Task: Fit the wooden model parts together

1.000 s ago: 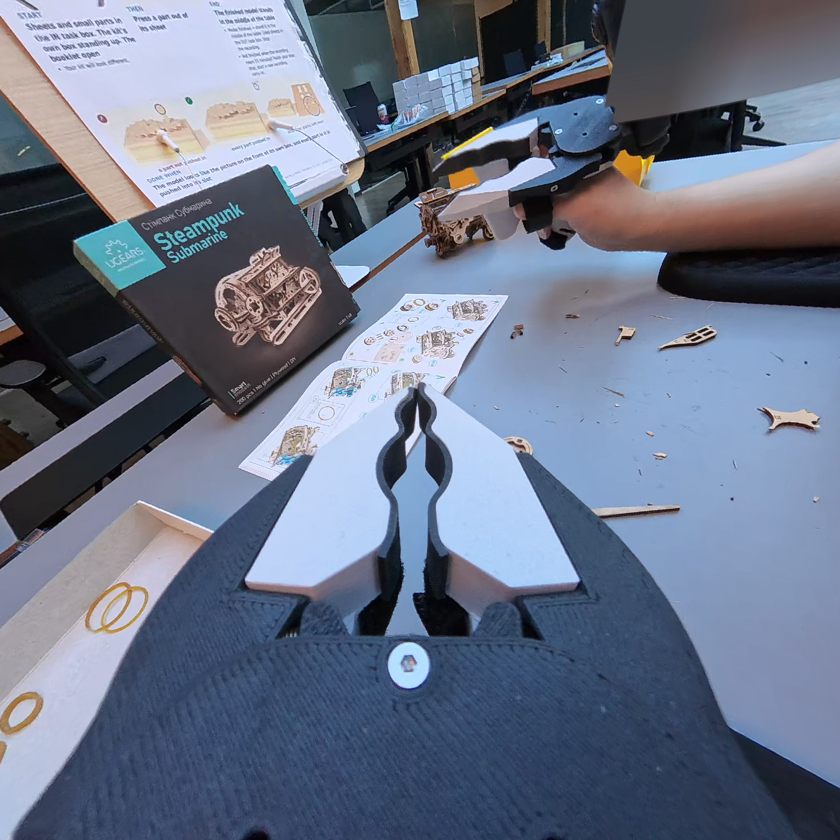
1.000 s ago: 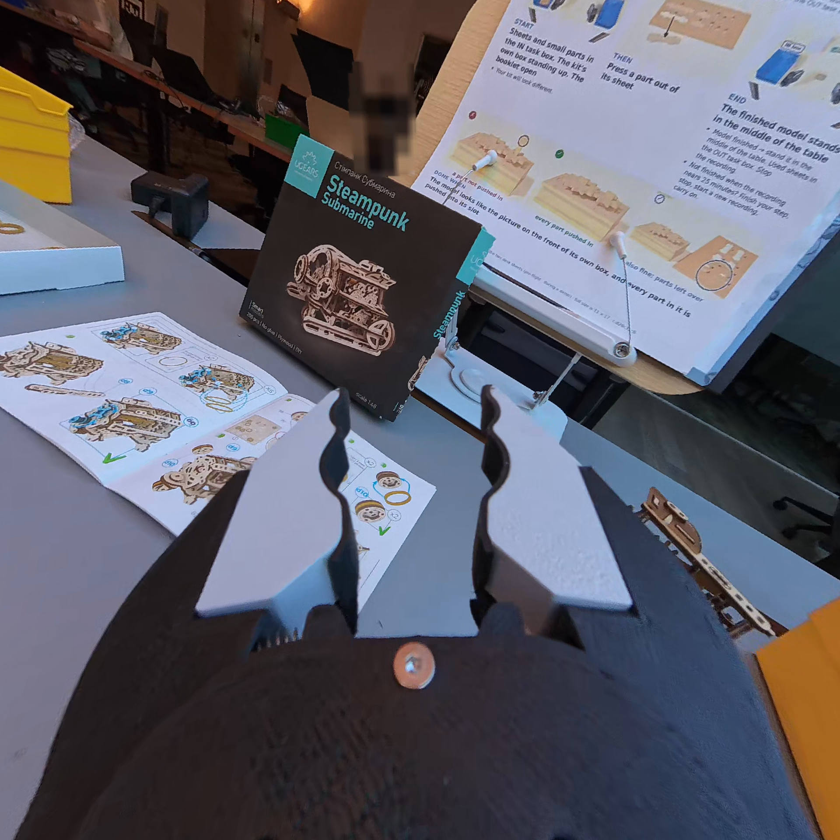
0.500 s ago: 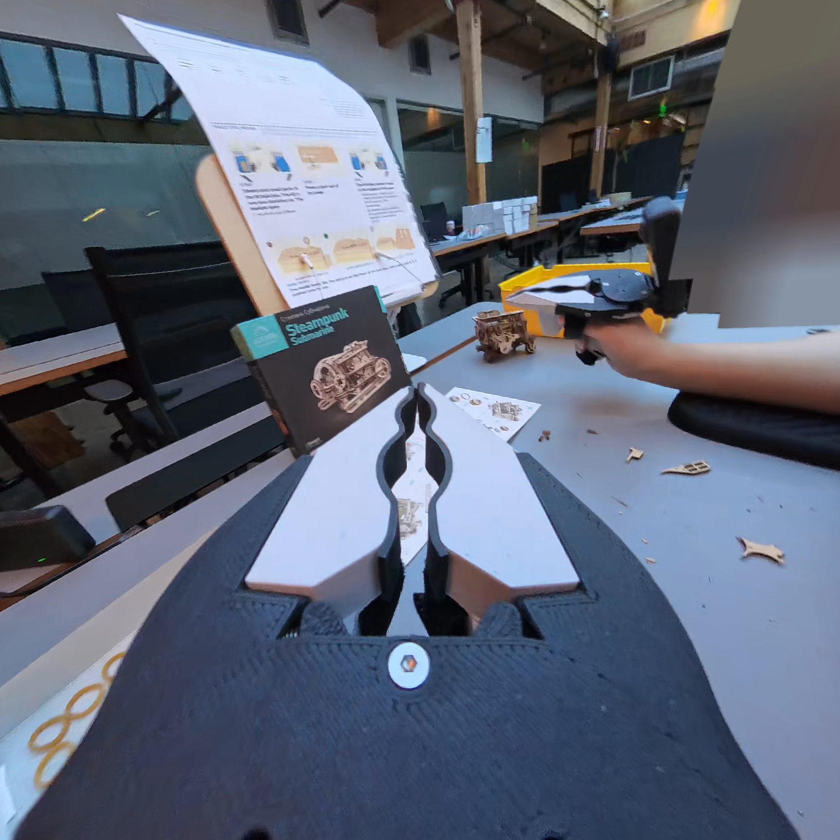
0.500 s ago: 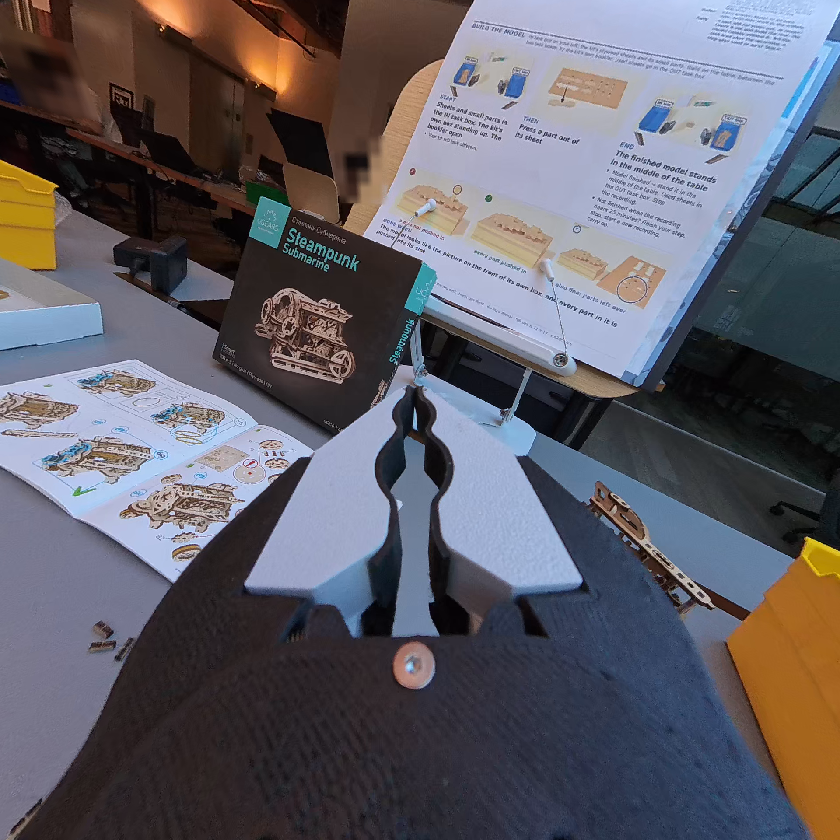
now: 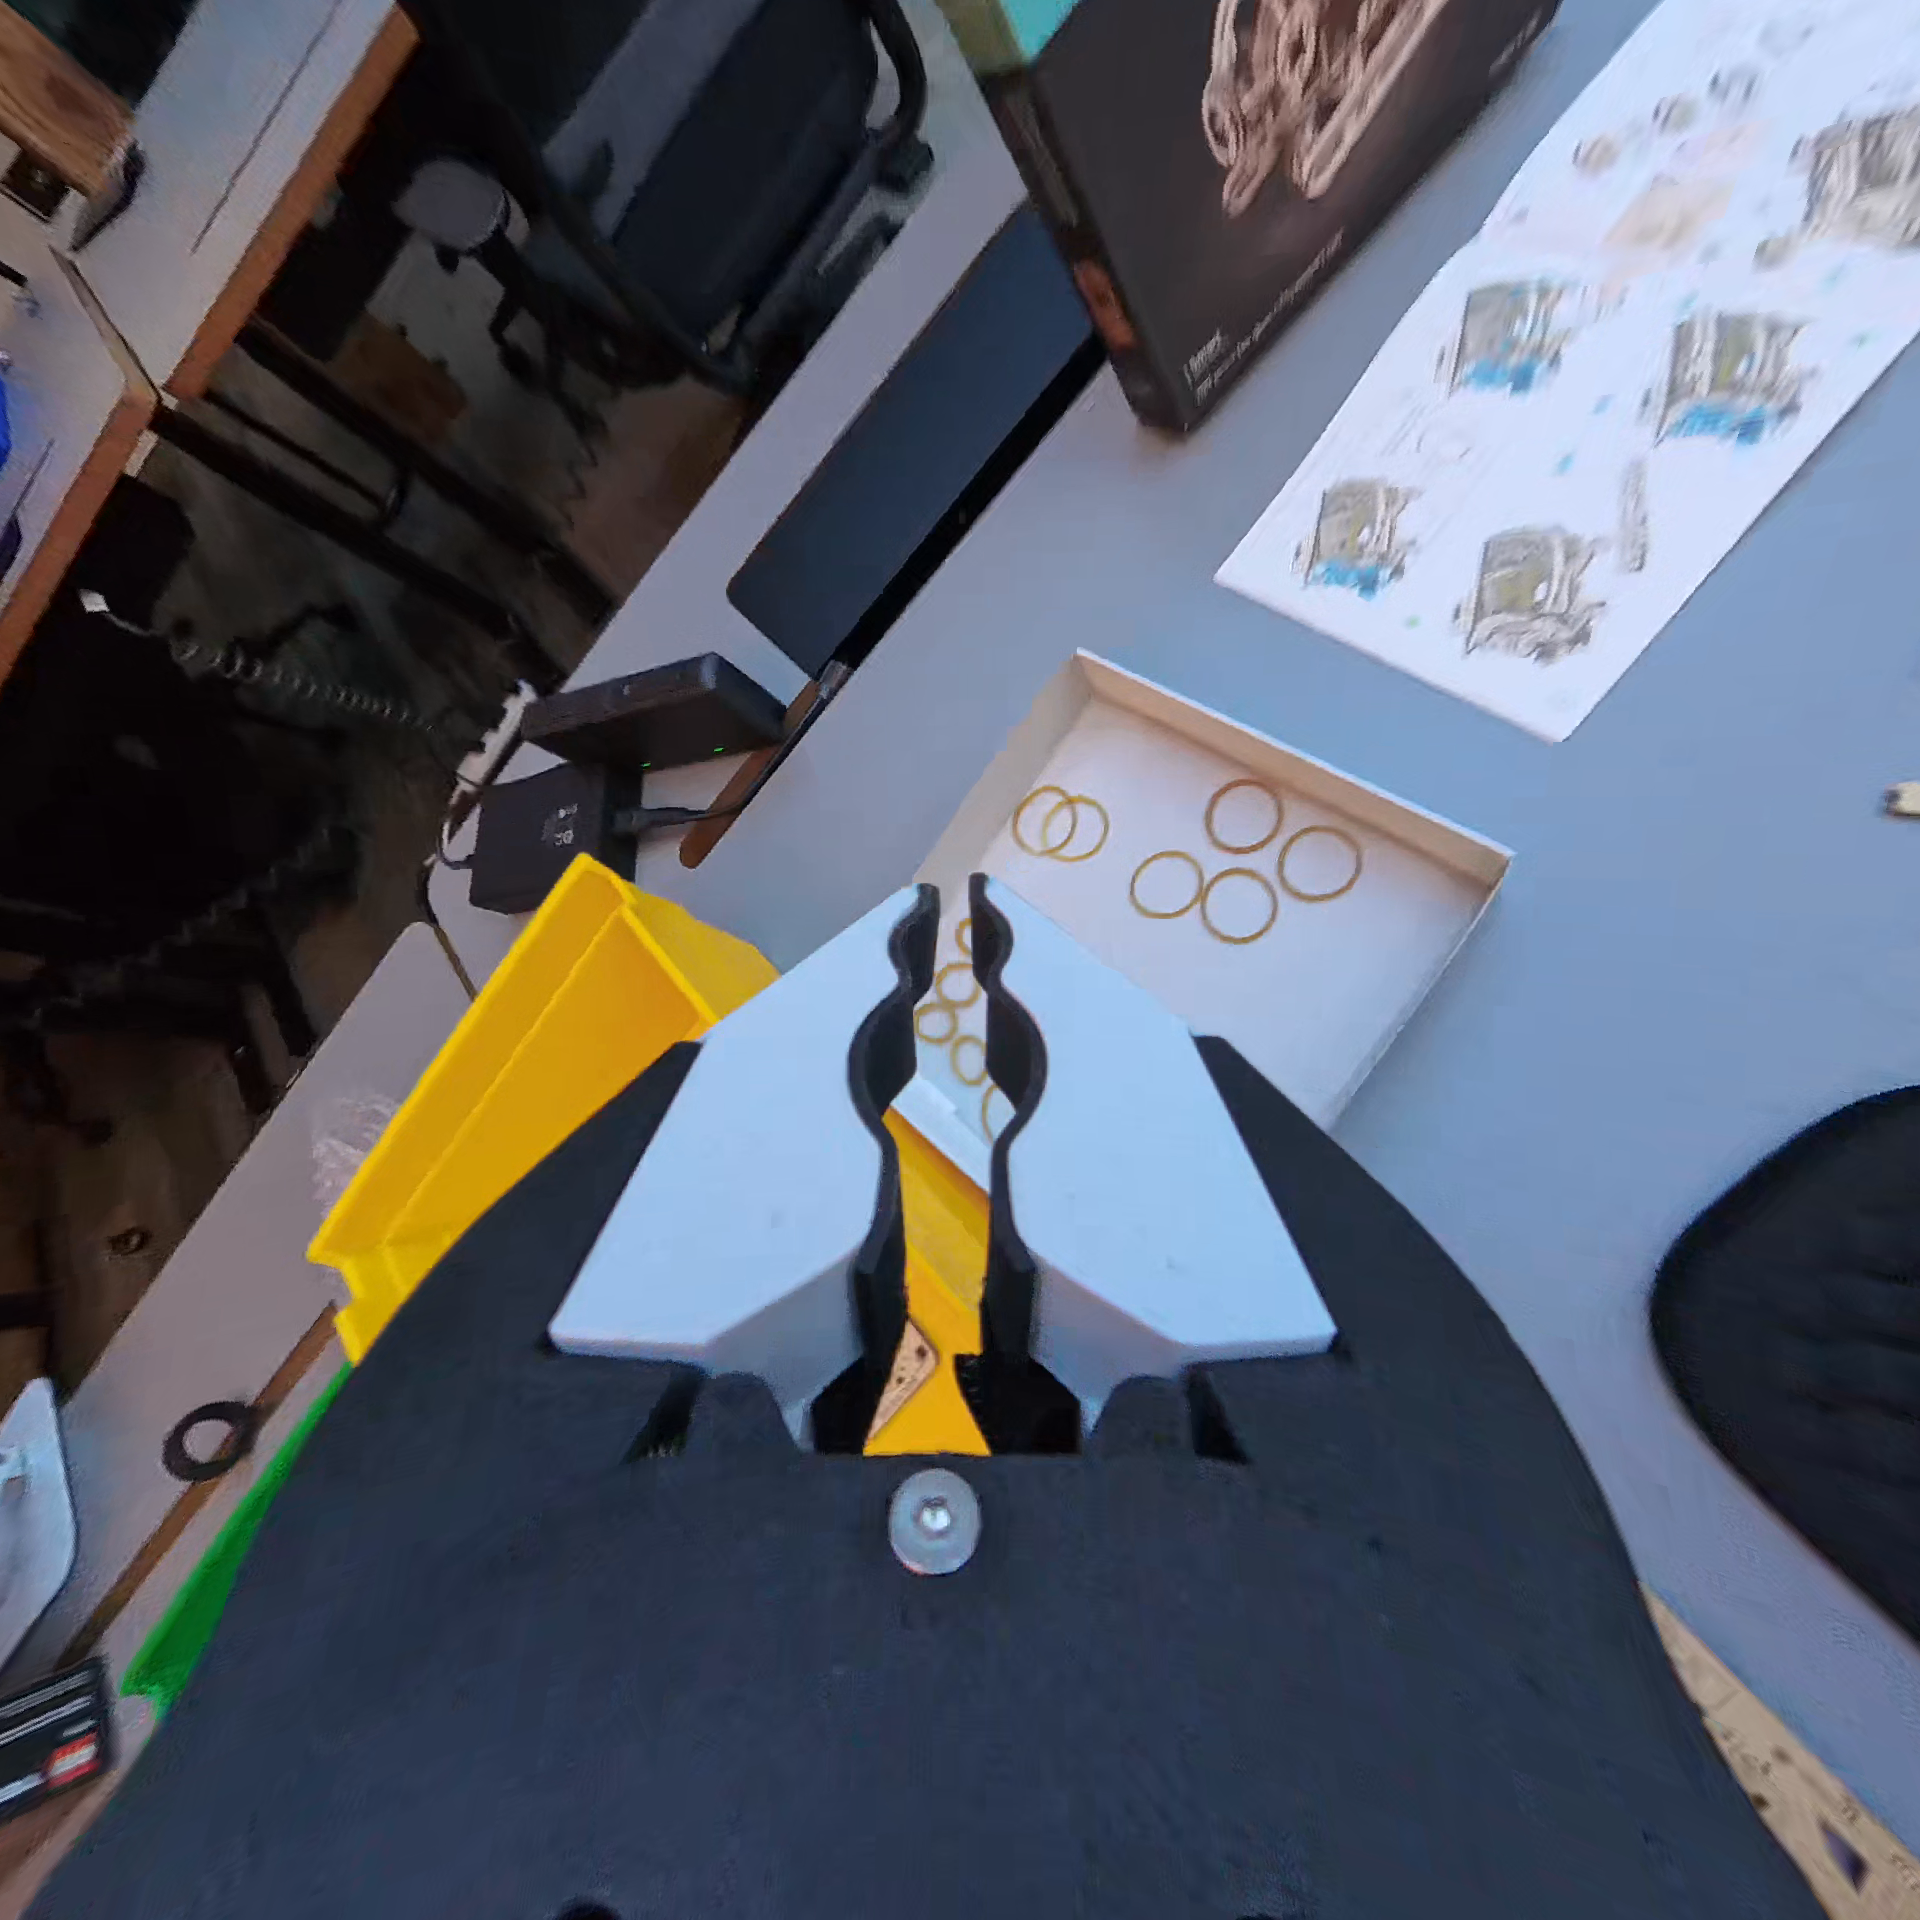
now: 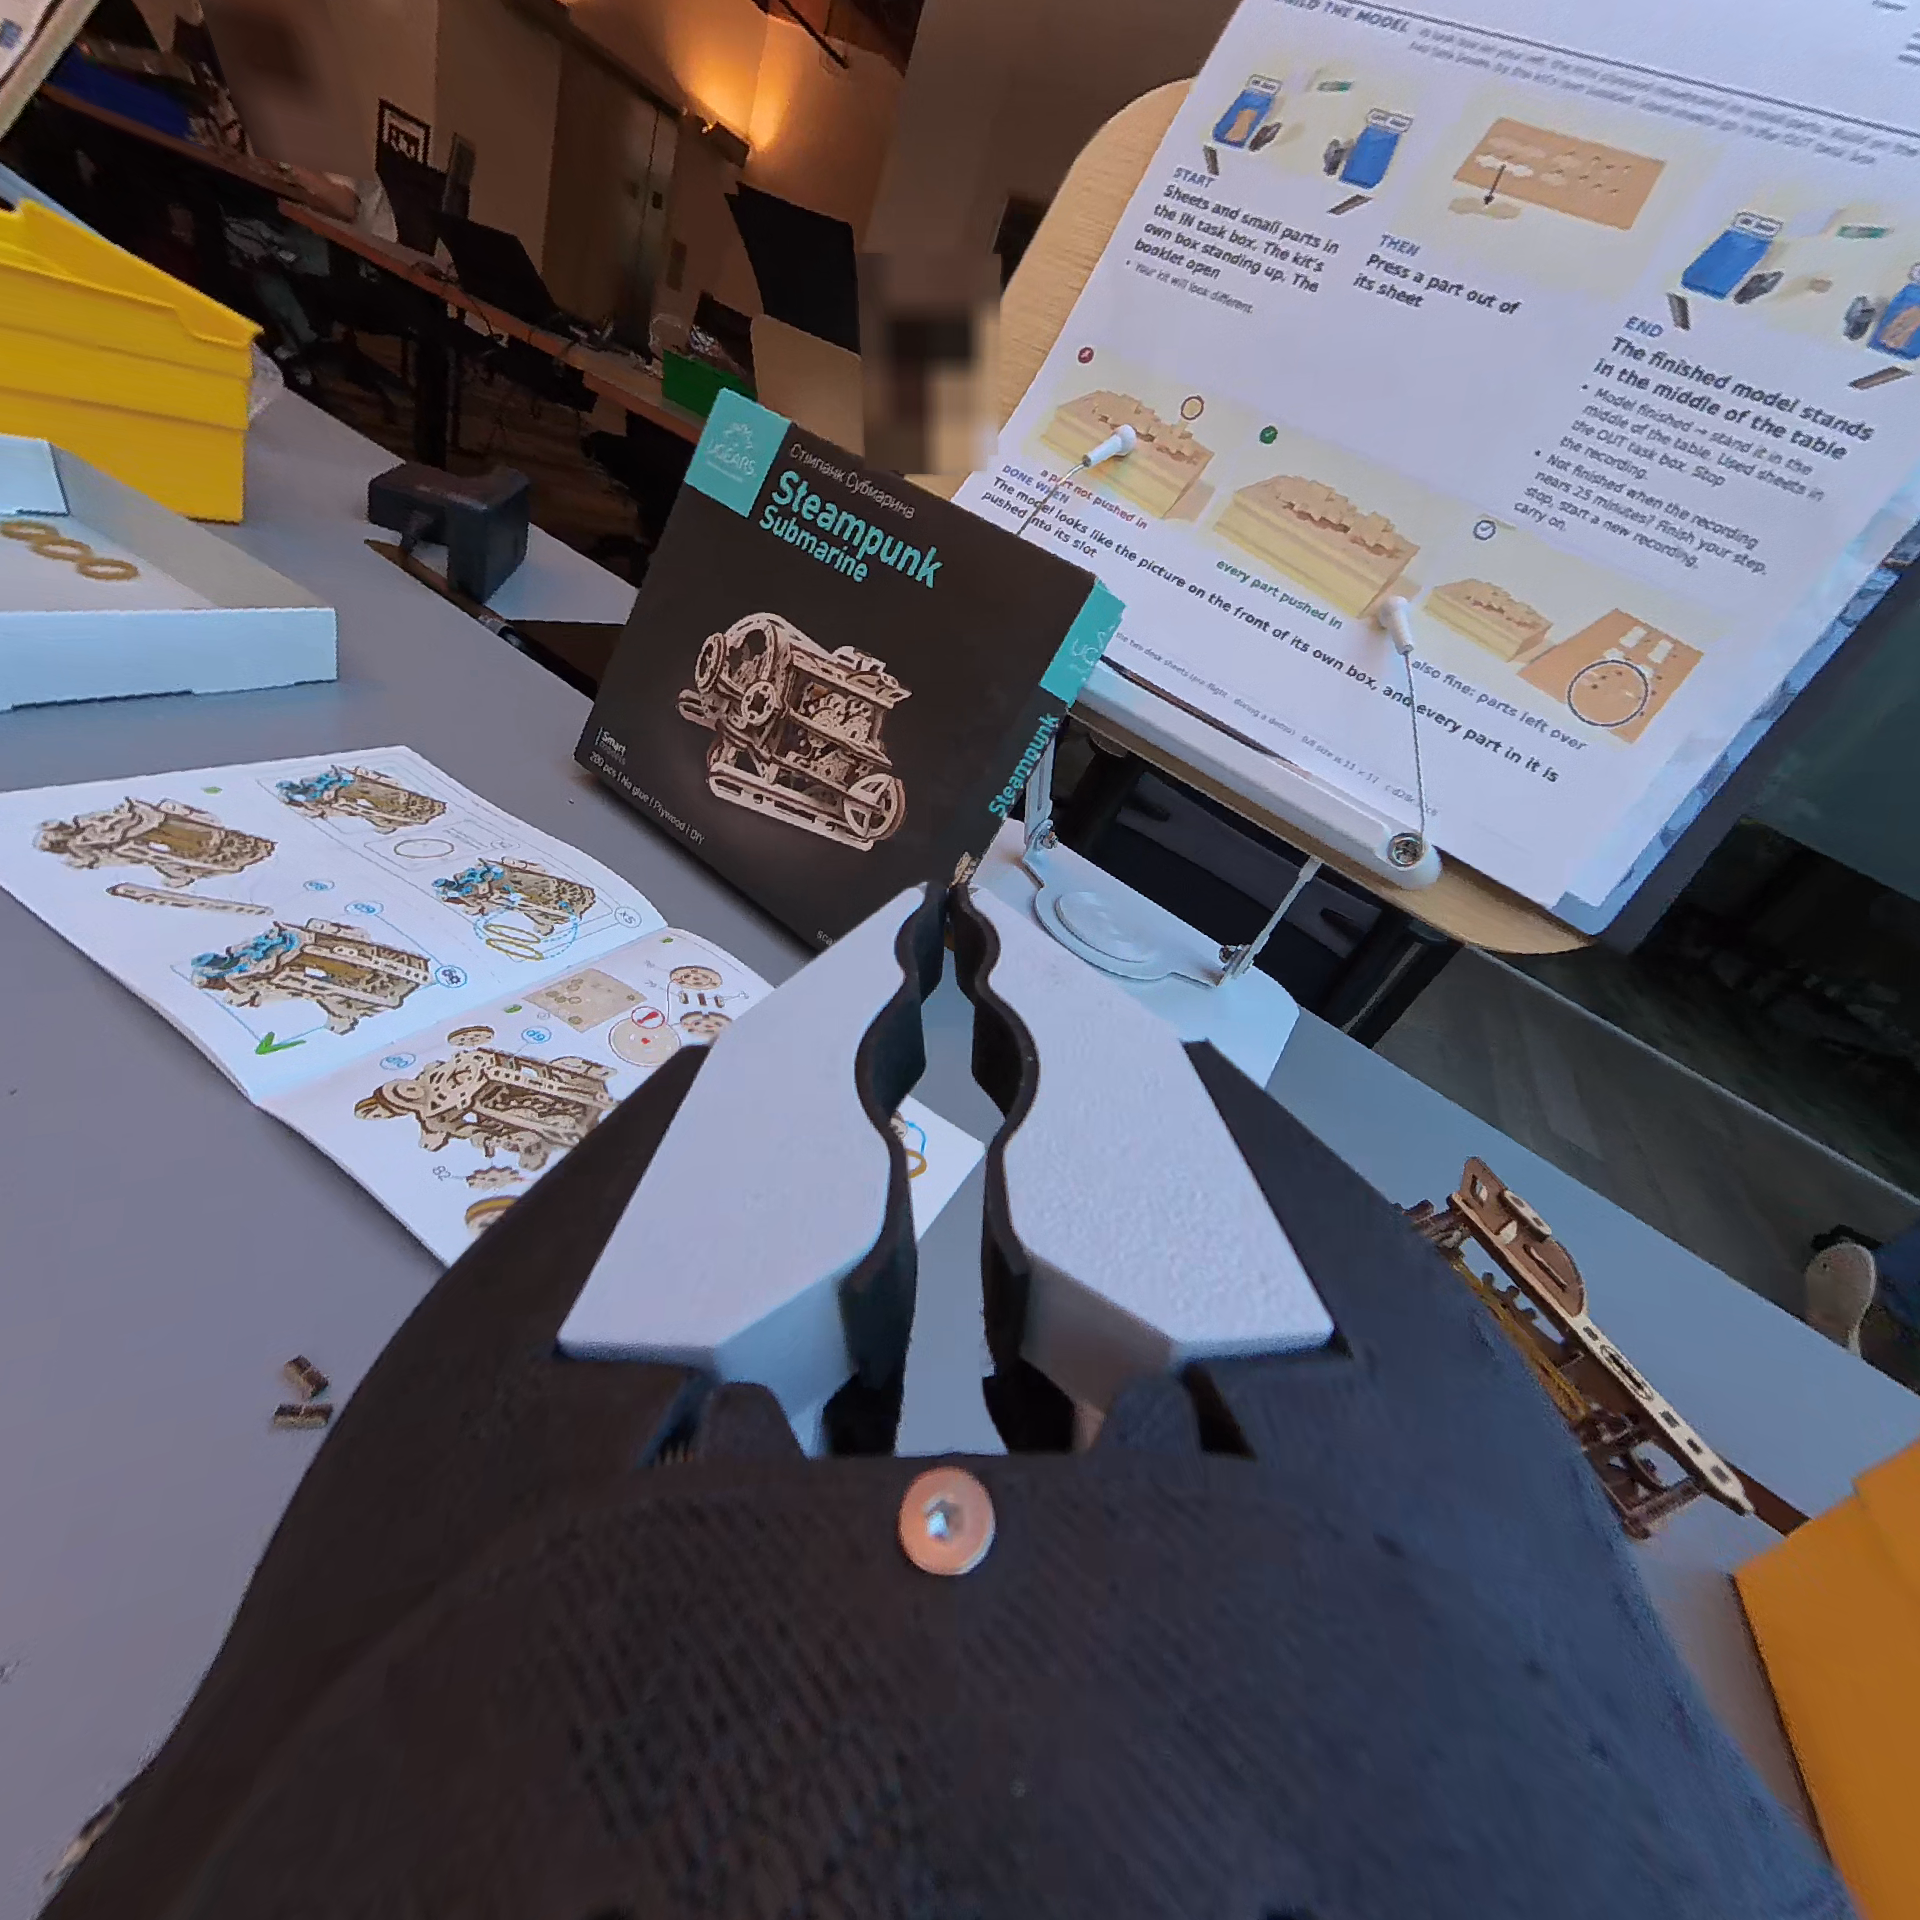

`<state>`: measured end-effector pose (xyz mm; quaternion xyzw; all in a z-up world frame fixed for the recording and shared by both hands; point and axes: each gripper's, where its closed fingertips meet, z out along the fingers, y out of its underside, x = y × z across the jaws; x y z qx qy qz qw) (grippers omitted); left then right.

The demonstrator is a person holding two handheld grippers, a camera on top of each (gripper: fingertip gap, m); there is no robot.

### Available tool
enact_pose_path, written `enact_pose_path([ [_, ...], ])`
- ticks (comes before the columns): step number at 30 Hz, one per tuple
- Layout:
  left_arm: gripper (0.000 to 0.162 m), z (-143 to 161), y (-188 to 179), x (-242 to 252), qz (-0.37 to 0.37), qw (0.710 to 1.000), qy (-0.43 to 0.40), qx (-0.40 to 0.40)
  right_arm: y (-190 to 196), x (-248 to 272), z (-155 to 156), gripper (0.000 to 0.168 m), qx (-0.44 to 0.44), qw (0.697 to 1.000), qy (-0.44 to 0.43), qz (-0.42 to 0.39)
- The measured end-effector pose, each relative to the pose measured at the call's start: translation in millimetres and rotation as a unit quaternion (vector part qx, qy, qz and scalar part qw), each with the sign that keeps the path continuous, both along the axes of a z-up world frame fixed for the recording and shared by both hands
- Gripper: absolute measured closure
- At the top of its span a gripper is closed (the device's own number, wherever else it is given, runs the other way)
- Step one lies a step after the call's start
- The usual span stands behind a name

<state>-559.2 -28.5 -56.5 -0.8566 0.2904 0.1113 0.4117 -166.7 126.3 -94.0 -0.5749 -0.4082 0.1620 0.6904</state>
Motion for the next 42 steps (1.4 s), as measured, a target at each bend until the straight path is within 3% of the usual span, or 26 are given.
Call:
enact_pose_path([
  [4, 0.153, -47.9, 24.2, -13.1, -0.019, 0.991, 0.074, -0.114, -4.3, 0.4, 1.6, 0.168, 0.025, 0.999, -0.021, 0.001],
  [8, 0.144, -110.7, 24.1, -37.8, -0.050, 0.951, 0.171, -0.253, -2.5, -0.4, -0.8, 0.168, 0.016, 1.000, -0.022, 0.006],
  [13, 0.147, -147.7, 30.0, -55.7, -0.074, 0.914, 0.234, -0.324, -0.7, 0.6, -0.9, 0.167, 0.009, 1.000, -0.018, 0.010],
  [20, 0.152, -168.8, 38.3, -65.9, -0.071, 0.890, 0.267, -0.362, 0.6, 4.4, 5.6, 0.167, 0.015, 1.000, -0.005, 0.013],
  [26, 0.155, -175.3, 39.2, -61.5, -0.080, 0.885, 0.246, -0.388, 0.3, -0.2, 1.9, 0.167, 0.009, 1.000, -0.013, 0.022],
  [38, 0.162, -177.7, 37.0, -60.0, -0.049, 0.890, 0.151, -0.426, -5.2, -9.0, -3.4, 0.166, 0.005, 0.999, -0.030, 0.042],
  [42, 0.162, -174.9, 36.4, -62.9, -0.034, 0.895, 0.163, -0.415, -7.7, -9.8, -2.6, 0.166, 0.008, 0.998, -0.032, 0.045],
])
